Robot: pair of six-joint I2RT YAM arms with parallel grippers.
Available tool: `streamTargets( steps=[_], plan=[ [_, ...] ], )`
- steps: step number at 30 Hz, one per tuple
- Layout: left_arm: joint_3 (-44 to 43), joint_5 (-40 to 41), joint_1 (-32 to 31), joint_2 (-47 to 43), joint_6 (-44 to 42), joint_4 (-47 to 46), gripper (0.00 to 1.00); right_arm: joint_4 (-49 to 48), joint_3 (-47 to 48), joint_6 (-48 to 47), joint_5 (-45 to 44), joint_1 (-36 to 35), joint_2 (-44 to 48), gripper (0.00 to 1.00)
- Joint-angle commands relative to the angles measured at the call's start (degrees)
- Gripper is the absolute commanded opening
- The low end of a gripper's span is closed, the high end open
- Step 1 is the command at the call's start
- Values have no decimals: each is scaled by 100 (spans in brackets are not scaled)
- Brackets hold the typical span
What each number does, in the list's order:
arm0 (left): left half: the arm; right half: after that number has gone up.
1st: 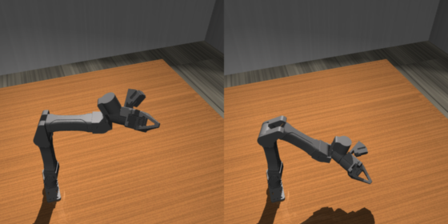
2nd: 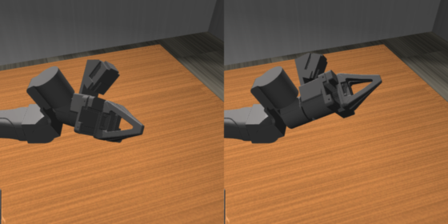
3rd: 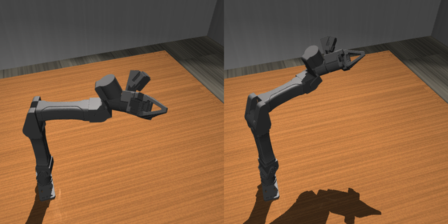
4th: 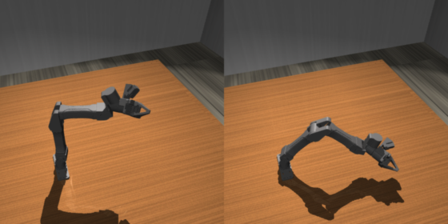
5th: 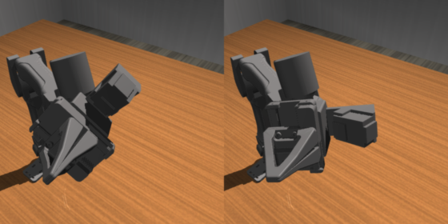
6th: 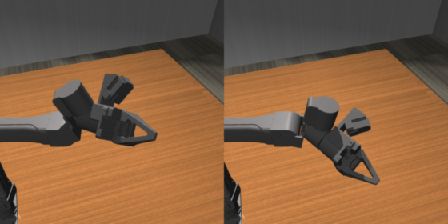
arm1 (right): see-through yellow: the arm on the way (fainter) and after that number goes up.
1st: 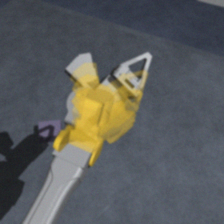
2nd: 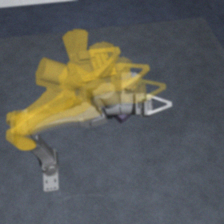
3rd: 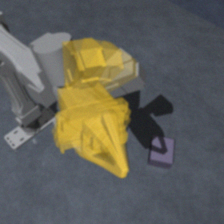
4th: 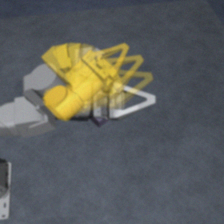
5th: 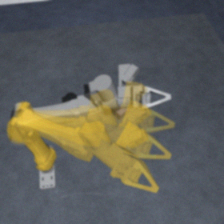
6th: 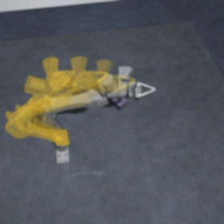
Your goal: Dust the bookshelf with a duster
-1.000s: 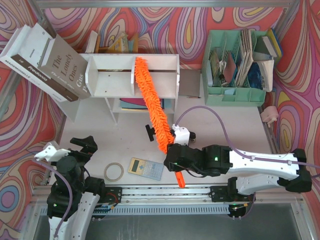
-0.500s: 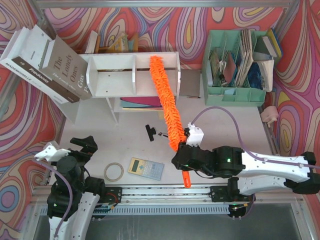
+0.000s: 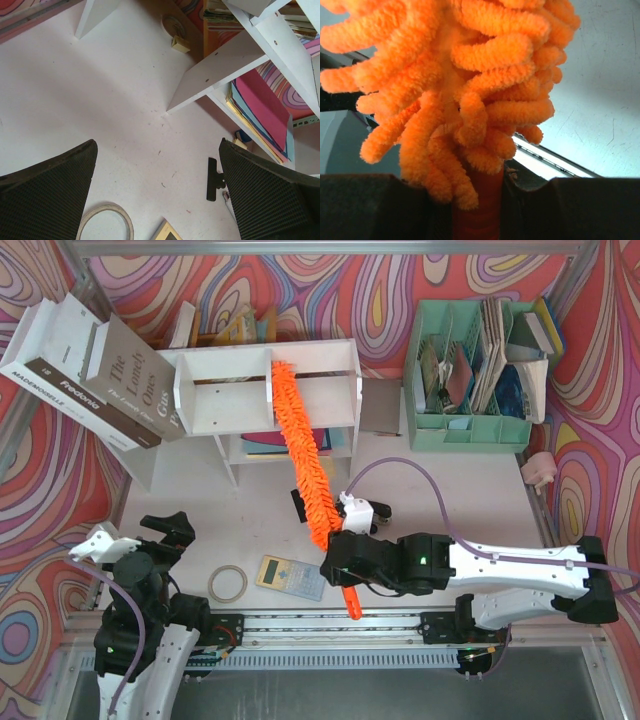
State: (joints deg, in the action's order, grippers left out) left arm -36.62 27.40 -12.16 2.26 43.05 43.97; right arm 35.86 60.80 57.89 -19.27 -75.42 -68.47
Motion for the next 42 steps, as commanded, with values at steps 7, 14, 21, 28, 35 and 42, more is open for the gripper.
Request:
streamTargets(
  steps=[7, 14, 21, 28, 35, 42],
  plan=[
    [94, -58, 47, -50, -56, -107, 99, 1031, -17, 1244, -789, -37, 614, 0],
    [95, -66, 47, -59, -47, -109, 99, 784, 42, 1008, -609, -35, 504, 0],
    [94, -42, 47, -66, -47, -99, 98, -77, 379, 150, -50, -48, -185, 0],
    [97, -42, 47, -68, -48, -101, 99, -262, 429, -113, 111, -61, -191, 0],
    [103, -42, 47, -55, -46, -107, 99, 749, 236, 903, -624, -60, 304, 0],
    [103, -42, 56, -52, -54, -117, 98, 1406, 282, 1494, -1073, -61, 658, 0]
  ],
)
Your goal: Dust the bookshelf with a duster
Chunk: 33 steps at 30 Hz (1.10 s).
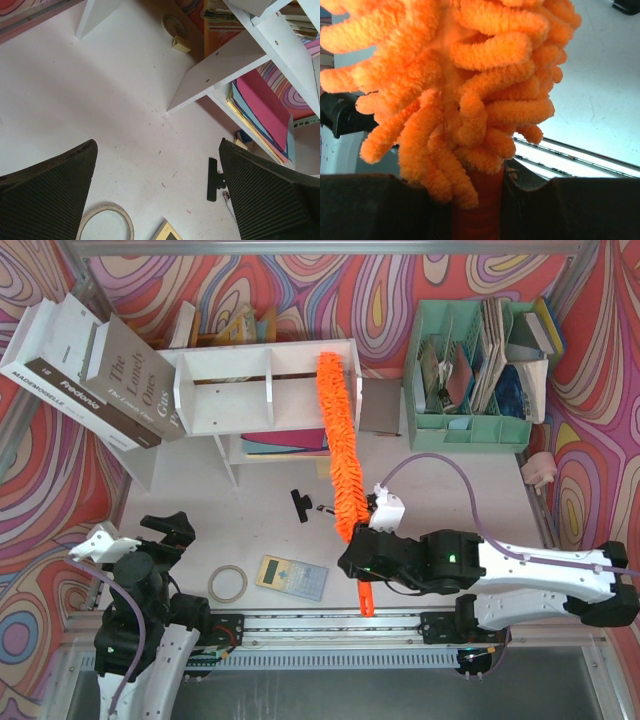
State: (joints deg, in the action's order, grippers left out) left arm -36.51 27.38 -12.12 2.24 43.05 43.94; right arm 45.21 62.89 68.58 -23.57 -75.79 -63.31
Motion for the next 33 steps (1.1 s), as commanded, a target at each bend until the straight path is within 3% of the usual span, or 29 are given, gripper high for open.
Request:
streamTargets(
  steps=[1, 8, 17, 27, 33],
  plan=[
    [92, -39, 52, -47, -57, -112, 99, 539, 114, 424, -684, -24, 151, 0],
    [89, -39, 65, -48, -52, -121, 98, 1253, 587, 388, -1106, -25, 232, 0],
    [93, -67, 105, -23, -64, -132, 98, 752, 723, -296, -1058, -24, 329, 0],
    [92, -85, 105, -31, -59, -128, 99, 301, -201, 313, -473, -24, 396, 0],
    [91, -92, 105, -56, -53, -116, 99, 101, -213, 153, -484, -24, 298, 0]
  ],
)
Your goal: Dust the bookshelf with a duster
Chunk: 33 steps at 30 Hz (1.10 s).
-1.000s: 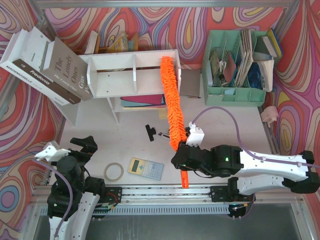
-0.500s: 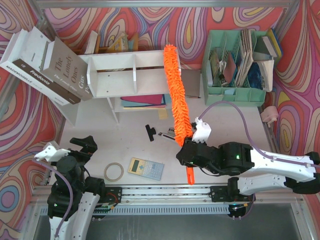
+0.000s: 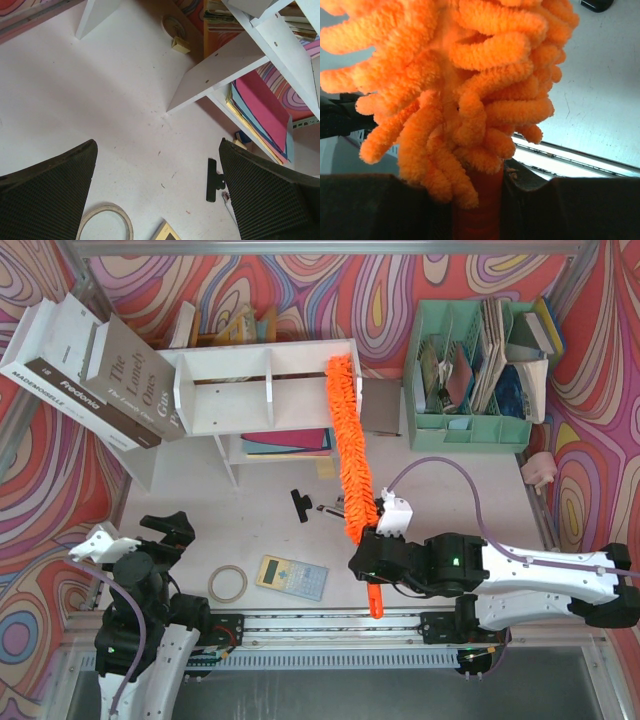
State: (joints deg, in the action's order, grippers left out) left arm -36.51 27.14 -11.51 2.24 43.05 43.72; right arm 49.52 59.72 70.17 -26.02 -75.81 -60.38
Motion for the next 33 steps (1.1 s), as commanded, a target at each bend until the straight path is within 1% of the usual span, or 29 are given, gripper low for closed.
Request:
streamTargets(
  steps=[1, 4, 7, 16, 21, 25, 33],
  plan=[
    [94, -68, 43, -61, -53, -94, 99, -375, 153, -96, -251, -21, -19, 0],
    [86, -67, 43, -67, -57, -89, 98, -480, 325, -359, -232, -21, -170, 0],
    [85, -60, 43, -91, -46, -84, 98, -300, 533, -360, -328, -21, -265, 0],
    [92, -60, 43, -93, -45, -83, 99, -279, 651, -555, -689, -21, 18, 0],
    [92, -60, 43, -92, -43, -85, 99, -472, 411, -517, -493, -21, -115, 0],
    [95, -59, 43, -92, -43, -84, 98, -900, 228, -696, -273, -21, -252, 0],
    [93, -68, 43, -91, -44, -84, 99, -1579, 709, -1608, 333, -24, -959, 0]
  ],
)
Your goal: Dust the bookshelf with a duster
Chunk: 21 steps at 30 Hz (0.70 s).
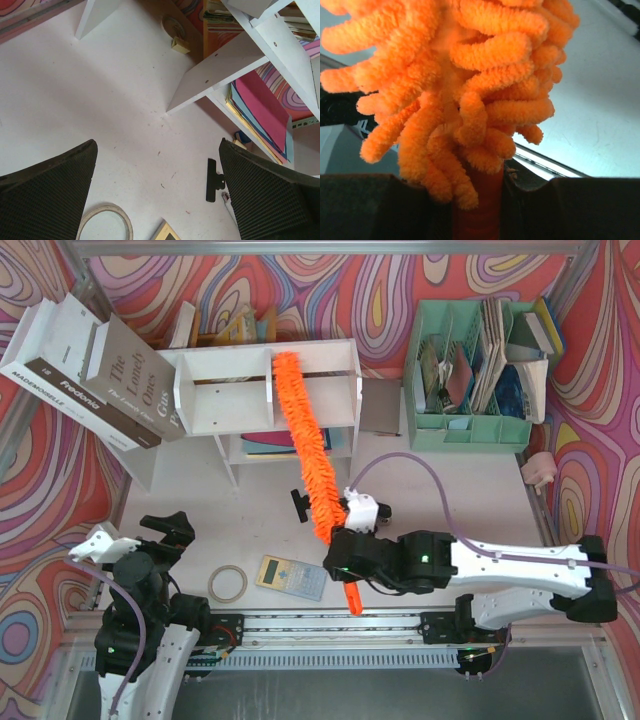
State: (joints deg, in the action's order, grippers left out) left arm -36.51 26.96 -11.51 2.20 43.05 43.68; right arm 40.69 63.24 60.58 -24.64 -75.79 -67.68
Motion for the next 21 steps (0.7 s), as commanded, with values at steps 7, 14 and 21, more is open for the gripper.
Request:
streamTargets(
  steps=[7, 14, 21],
  plan=[
    [92, -42, 43, -83, -47, -79, 98, -440, 247, -362, 183, -24, -243, 0],
    [94, -51, 43, -69, -53, -96, 98, 331, -188, 617, -207, -24, 248, 0],
    [92, -53, 43, -54, -56, -90, 99, 891, -87, 895, -686, -24, 583, 0]
  ],
)
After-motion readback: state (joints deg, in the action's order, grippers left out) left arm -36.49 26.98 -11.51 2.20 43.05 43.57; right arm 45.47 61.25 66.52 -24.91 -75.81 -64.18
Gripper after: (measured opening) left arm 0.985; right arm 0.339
